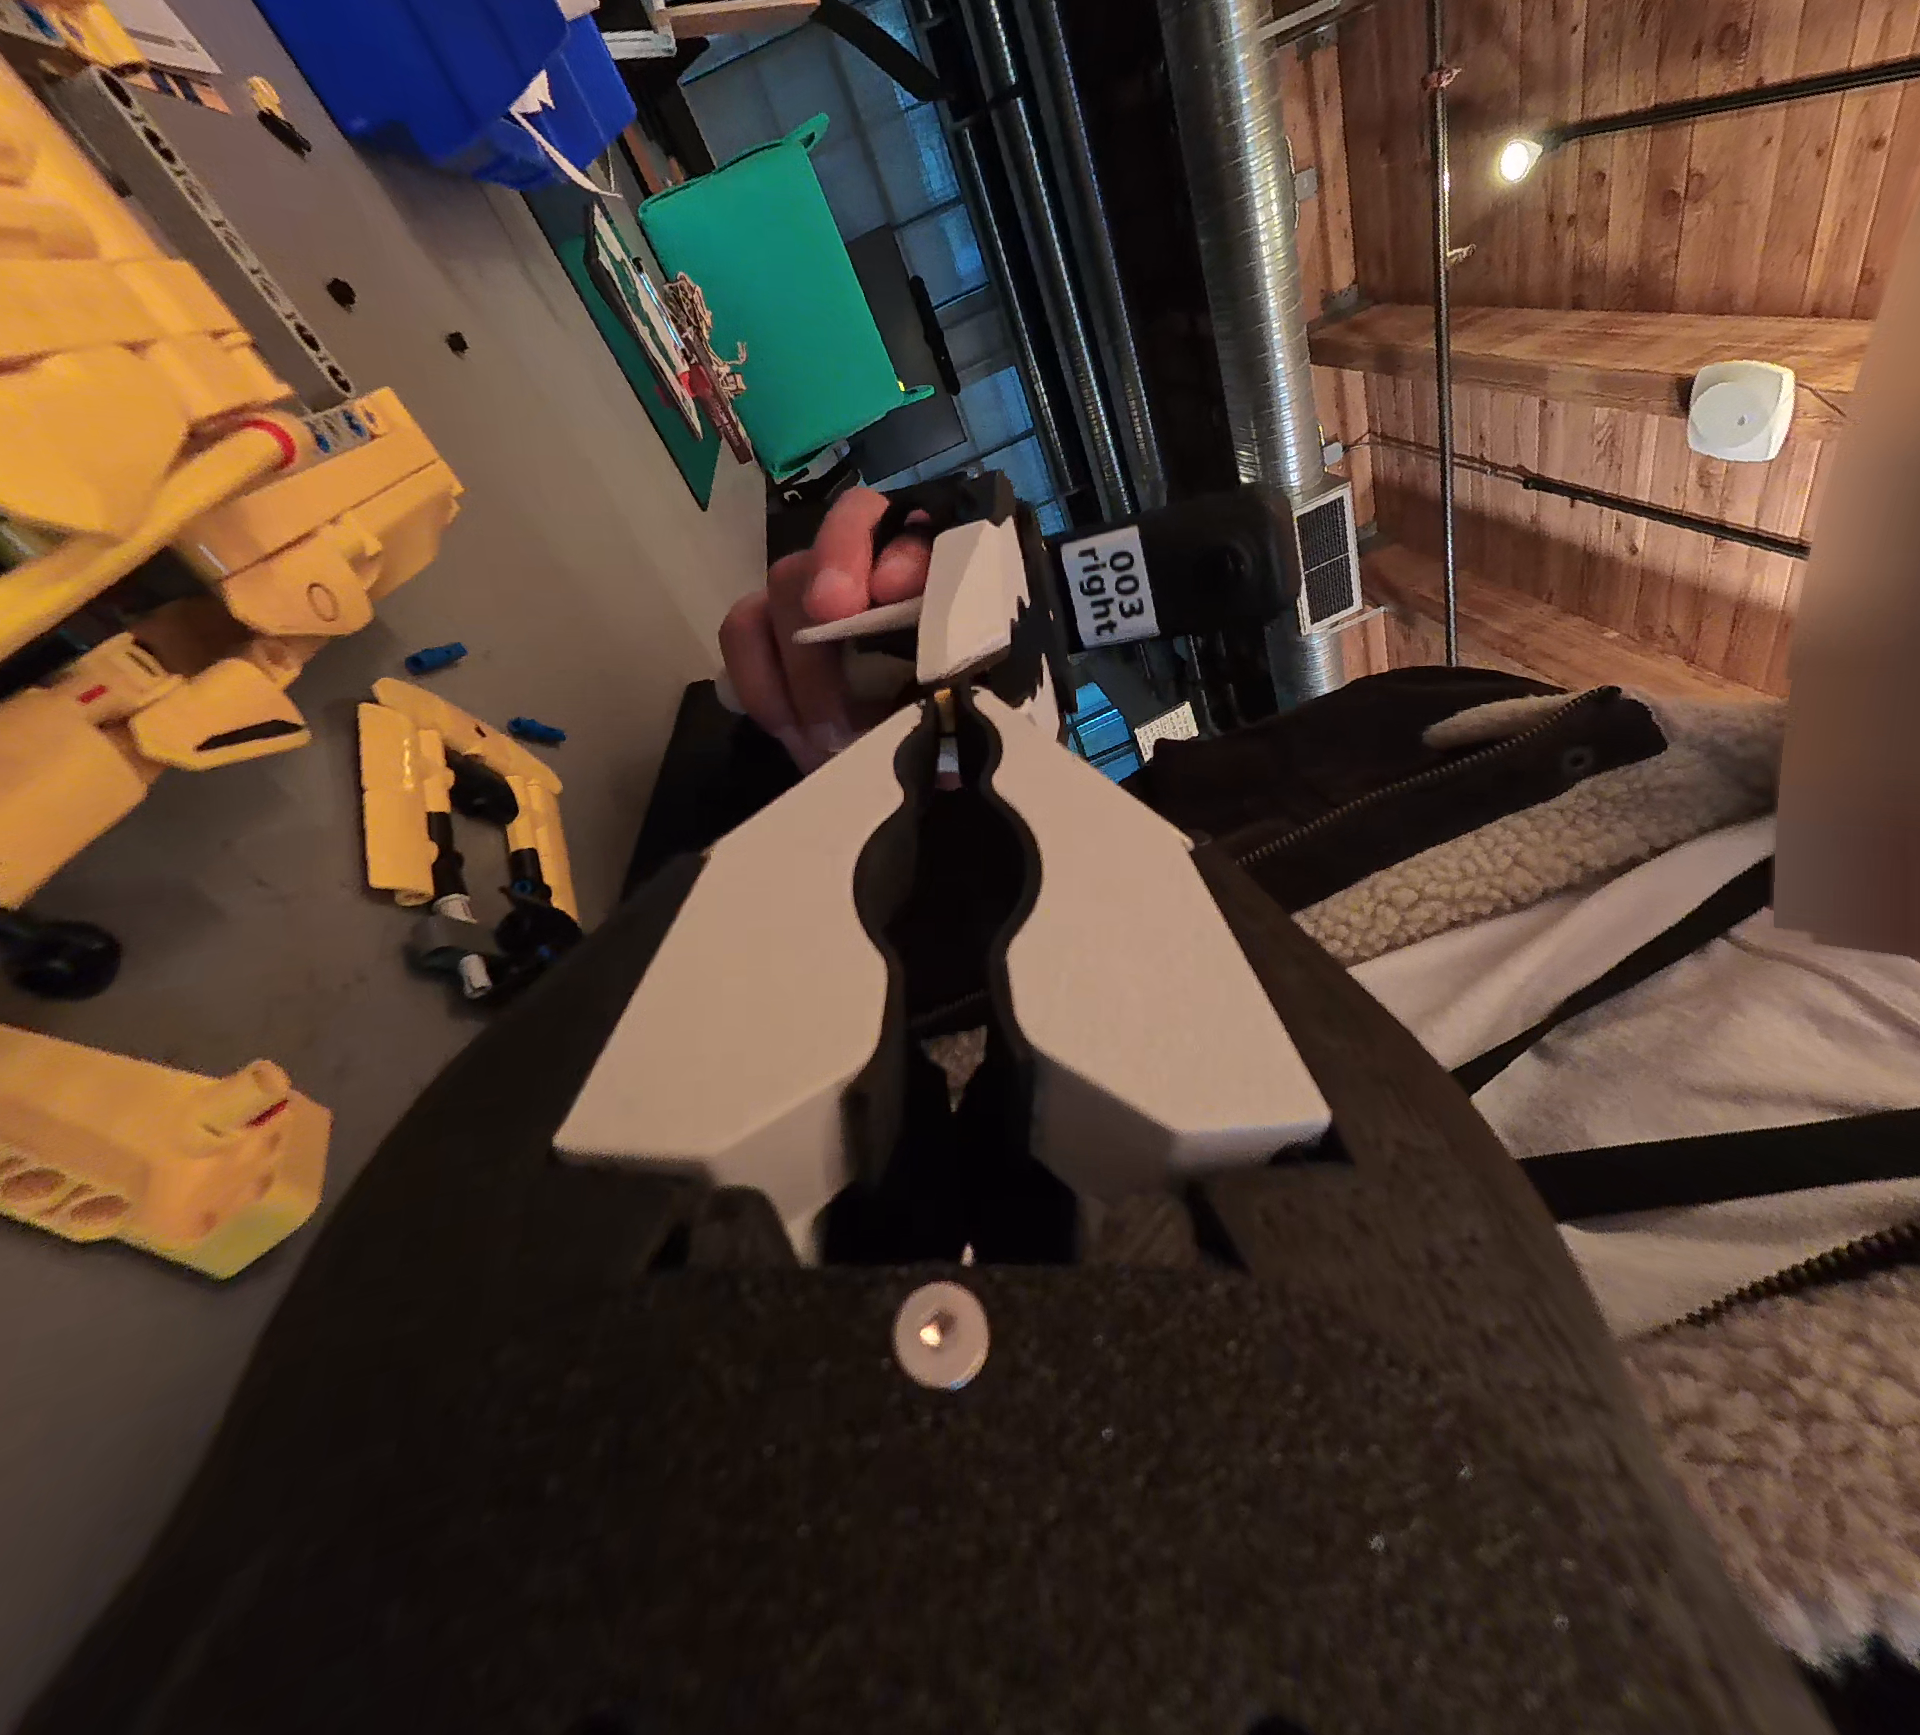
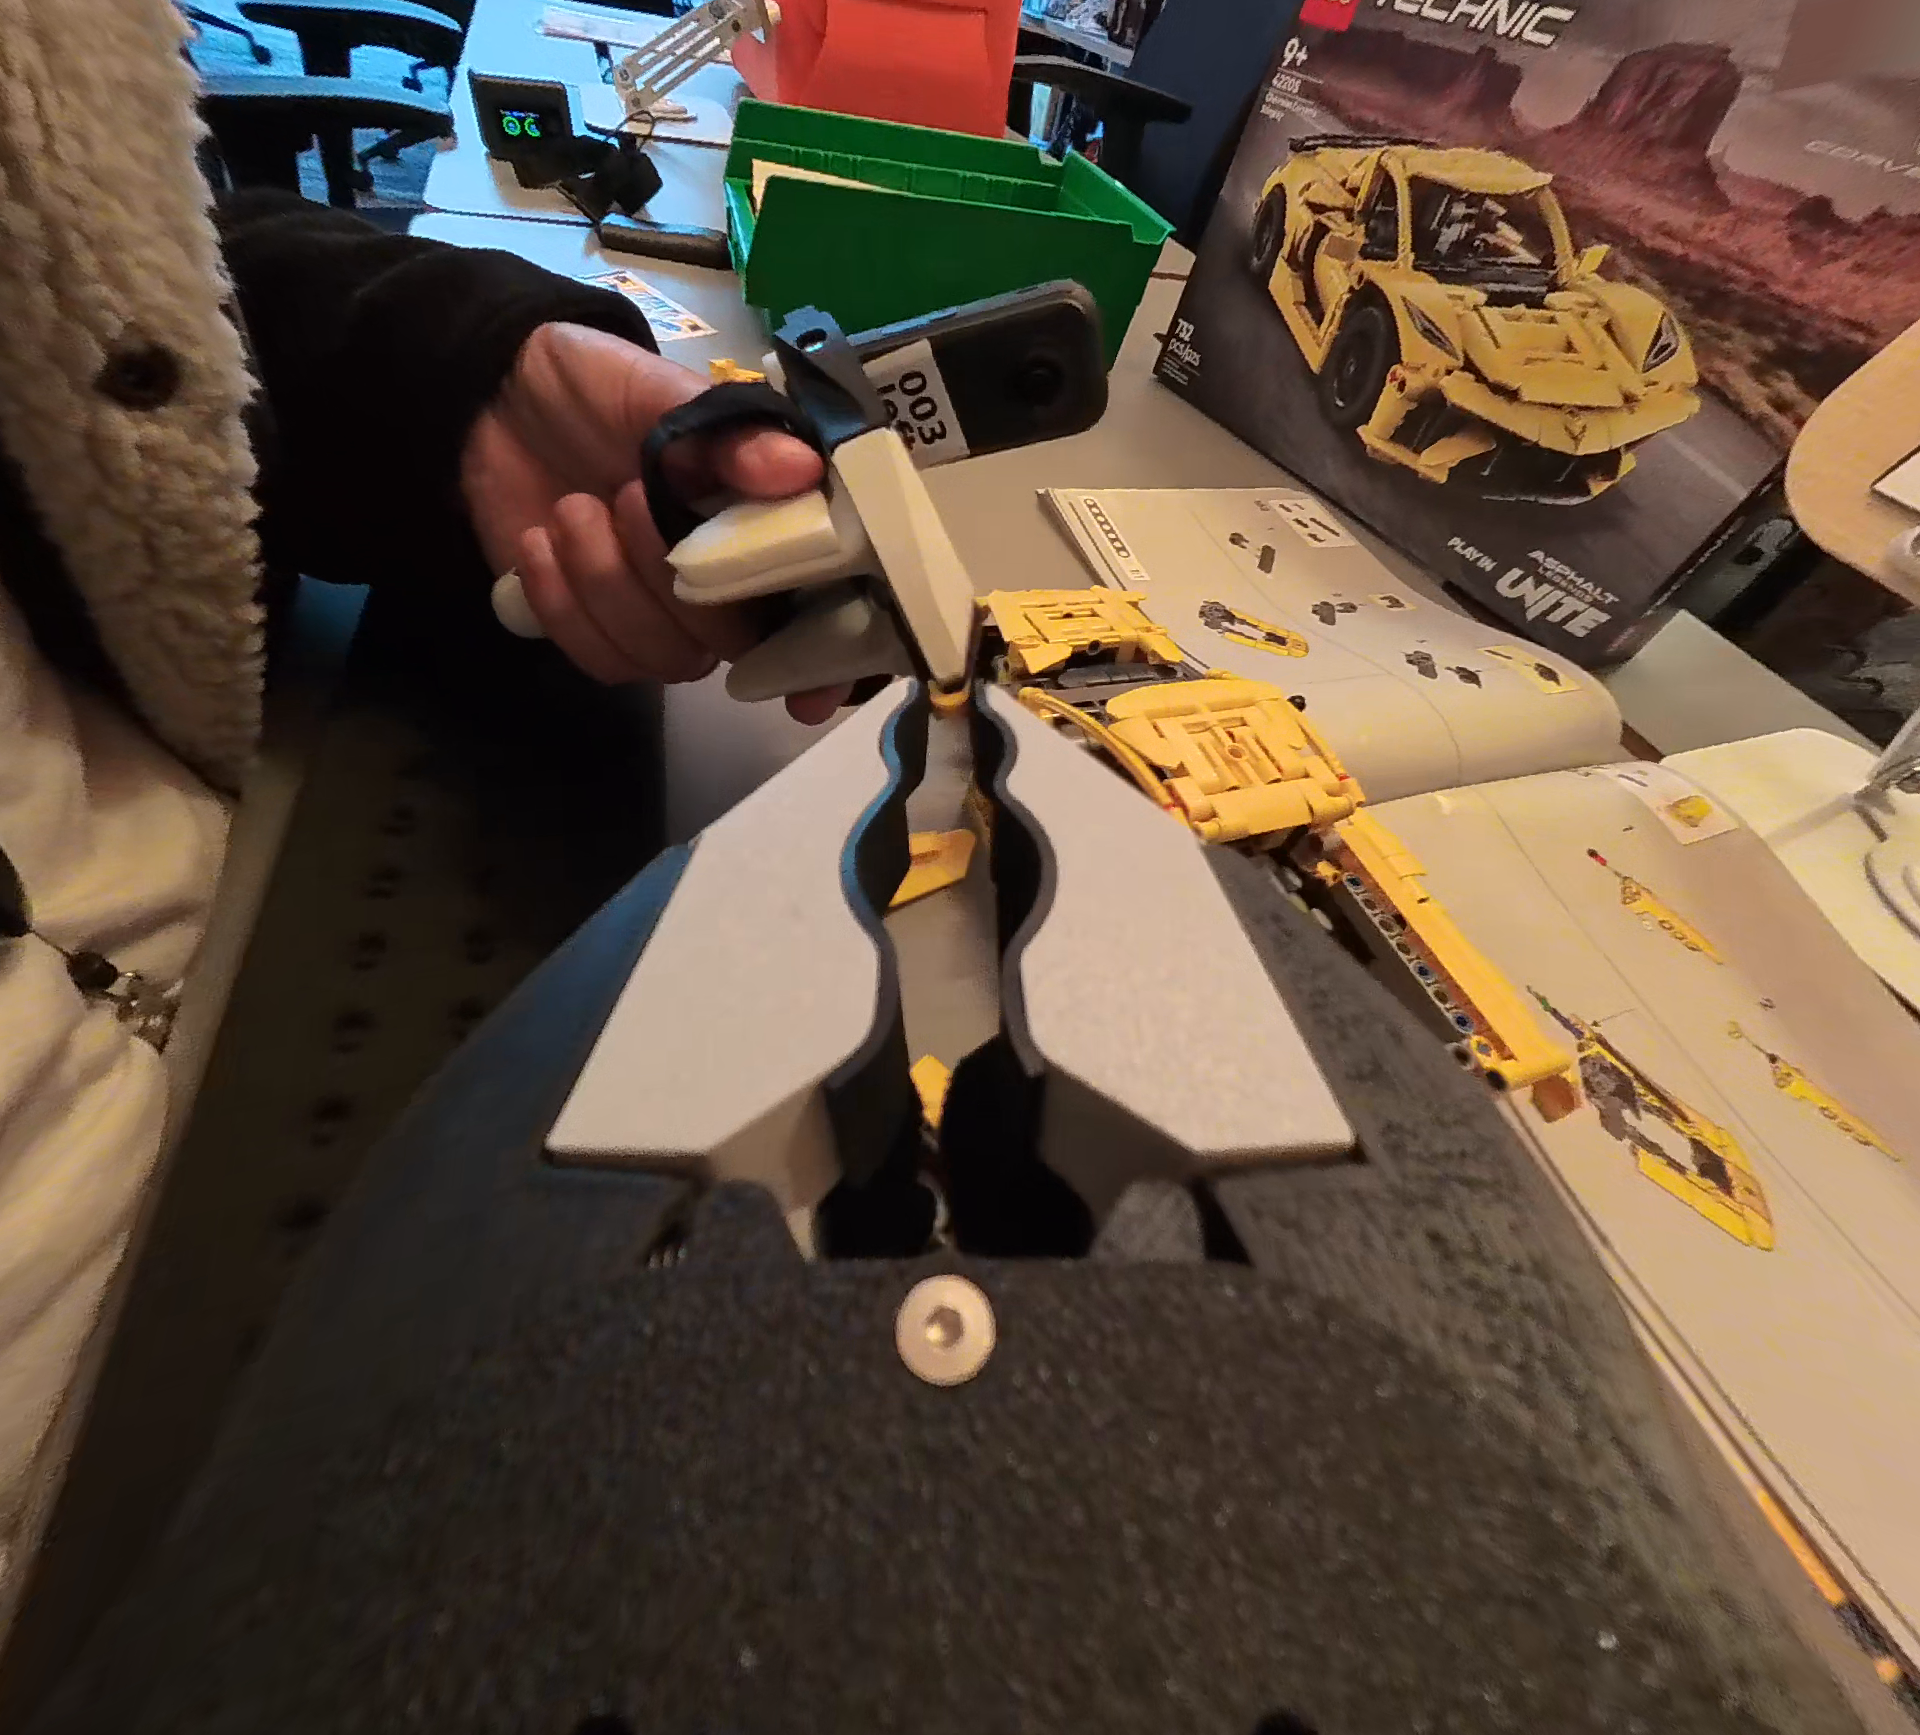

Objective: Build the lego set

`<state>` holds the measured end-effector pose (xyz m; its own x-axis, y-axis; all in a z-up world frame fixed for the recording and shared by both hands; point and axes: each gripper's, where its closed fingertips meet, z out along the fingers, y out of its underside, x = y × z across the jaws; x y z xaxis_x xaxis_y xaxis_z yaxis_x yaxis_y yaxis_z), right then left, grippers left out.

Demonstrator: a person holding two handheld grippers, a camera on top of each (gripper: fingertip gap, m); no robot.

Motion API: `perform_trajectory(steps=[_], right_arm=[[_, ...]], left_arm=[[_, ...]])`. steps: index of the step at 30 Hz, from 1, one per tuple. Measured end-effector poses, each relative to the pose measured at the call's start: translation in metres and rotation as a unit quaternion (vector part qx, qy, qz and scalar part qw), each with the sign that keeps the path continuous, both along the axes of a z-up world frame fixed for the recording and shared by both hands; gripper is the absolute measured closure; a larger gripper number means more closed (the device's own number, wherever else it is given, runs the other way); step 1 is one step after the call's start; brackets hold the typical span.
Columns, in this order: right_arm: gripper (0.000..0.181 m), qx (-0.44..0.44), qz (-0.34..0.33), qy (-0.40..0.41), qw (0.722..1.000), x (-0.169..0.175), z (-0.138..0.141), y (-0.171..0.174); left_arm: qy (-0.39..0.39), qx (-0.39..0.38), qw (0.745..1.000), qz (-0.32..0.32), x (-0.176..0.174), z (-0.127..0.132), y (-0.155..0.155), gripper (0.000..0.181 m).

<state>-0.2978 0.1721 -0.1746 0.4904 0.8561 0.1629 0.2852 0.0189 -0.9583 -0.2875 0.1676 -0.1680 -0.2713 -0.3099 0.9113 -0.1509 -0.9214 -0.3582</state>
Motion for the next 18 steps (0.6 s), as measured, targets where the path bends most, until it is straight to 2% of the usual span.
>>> perform_trajectory(steps=[5,8,10,12,14,16,18], right_arm=[[0.174,-0.024,0.007,0.025,0.999,0.002,0.002,-0.001],[0.174,-0.052,-0.003,0.05,0.997,0.012,-0.001,0.002],[0.174,-0.095,-0.006,0.061,0.994,0.019,-0.012,0.003],[0.174,-0.139,-0.001,0.072,0.988,0.02,-0.024,0.001],[0.174,-0.158,0.007,0.09,0.983,0.018,-0.03,0.001],[0.174,-0.161,0.007,0.103,0.981,0.018,-0.033,0.002],[0.174,-0.159,0.003,0.096,0.983,0.019,-0.035,0.002]], left_arm=[[-0.005,0.018,1.0,-0.004,-0.005,0.002,0.001,0.176],[0.055,0.116,0.991,0.038,-0.026,-0.015,0.024,0.168],[0.145,0.243,0.958,0.036,-0.04,-0.045,0.032,0.163],[0.239,0.354,0.904,-0.018,-0.053,-0.083,0.026,0.157],[0.293,0.433,0.85,-0.057,-0.06,-0.108,0.022,0.153],[0.297,0.465,0.83,-0.087,-0.058,-0.116,0.011,0.153],[0.288,0.459,0.835,-0.098,-0.052,-0.117,0.003,0.153]])
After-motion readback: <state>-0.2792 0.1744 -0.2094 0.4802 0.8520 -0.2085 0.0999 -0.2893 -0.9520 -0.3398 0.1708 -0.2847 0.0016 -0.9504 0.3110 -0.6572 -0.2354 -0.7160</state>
